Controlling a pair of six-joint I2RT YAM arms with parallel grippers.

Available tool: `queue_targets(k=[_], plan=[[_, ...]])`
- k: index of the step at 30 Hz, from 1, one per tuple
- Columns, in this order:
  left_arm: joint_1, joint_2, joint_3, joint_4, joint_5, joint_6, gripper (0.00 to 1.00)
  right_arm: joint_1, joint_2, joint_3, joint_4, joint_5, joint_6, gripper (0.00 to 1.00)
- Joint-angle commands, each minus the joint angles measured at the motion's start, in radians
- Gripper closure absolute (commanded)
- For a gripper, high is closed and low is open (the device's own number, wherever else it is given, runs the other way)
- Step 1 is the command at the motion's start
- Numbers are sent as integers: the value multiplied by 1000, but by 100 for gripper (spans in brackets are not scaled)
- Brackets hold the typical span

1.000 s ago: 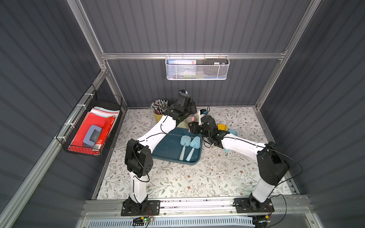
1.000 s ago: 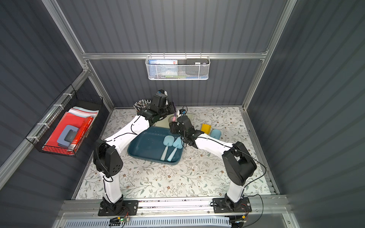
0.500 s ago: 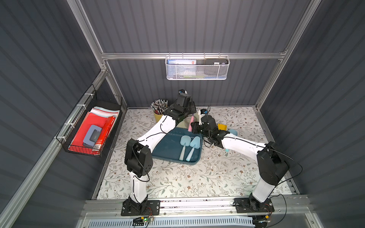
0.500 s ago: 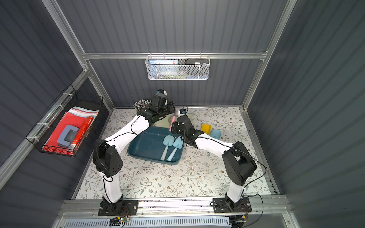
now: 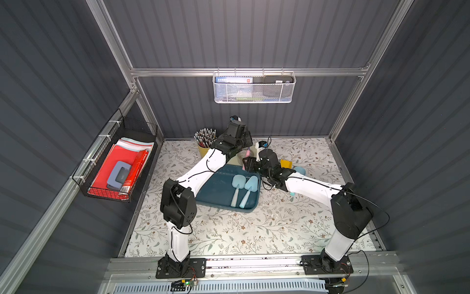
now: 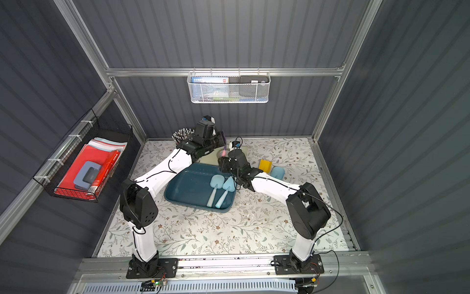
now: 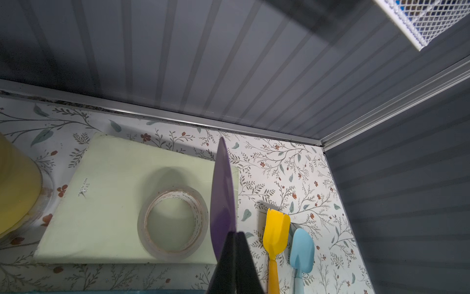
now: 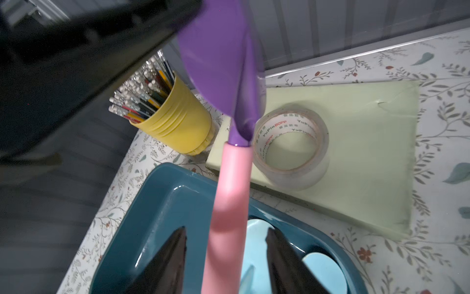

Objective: Take the shovel out of the storage box
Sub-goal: Place the shovel at the center of the board.

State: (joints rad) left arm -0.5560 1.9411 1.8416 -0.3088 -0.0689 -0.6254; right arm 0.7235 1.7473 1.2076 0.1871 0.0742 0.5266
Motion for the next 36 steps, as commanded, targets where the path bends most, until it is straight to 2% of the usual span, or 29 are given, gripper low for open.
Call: queue_targets(k=[1, 16, 26, 32, 33, 34, 35, 36], plan=[[-3, -68, 13, 13, 17, -7, 100, -2, 4, -6, 12, -5, 6, 42], [-3, -78, 17, 61, 127, -43, 100, -6, 52, -1, 52, -13, 18, 47], [-2, -80, -19, 54, 111, -53, 100, -5, 2, -19, 47, 19, 0, 87], [-2, -69, -11, 44, 96, -52, 99, -7, -45, -38, 31, 8, -4, 97], [-2, -65, -7, 38, 93, -50, 94, -7, -53, -38, 20, 2, -1, 99], [-2, -63, -1, 35, 87, -48, 84, -7, -63, -42, 12, -7, 1, 100], [-1, -66, 4, 33, 77, -44, 69, -9, -76, -52, 5, -16, 5, 100], [0, -74, 5, 38, 65, -39, 50, -11, -96, -67, 0, -24, 15, 100]])
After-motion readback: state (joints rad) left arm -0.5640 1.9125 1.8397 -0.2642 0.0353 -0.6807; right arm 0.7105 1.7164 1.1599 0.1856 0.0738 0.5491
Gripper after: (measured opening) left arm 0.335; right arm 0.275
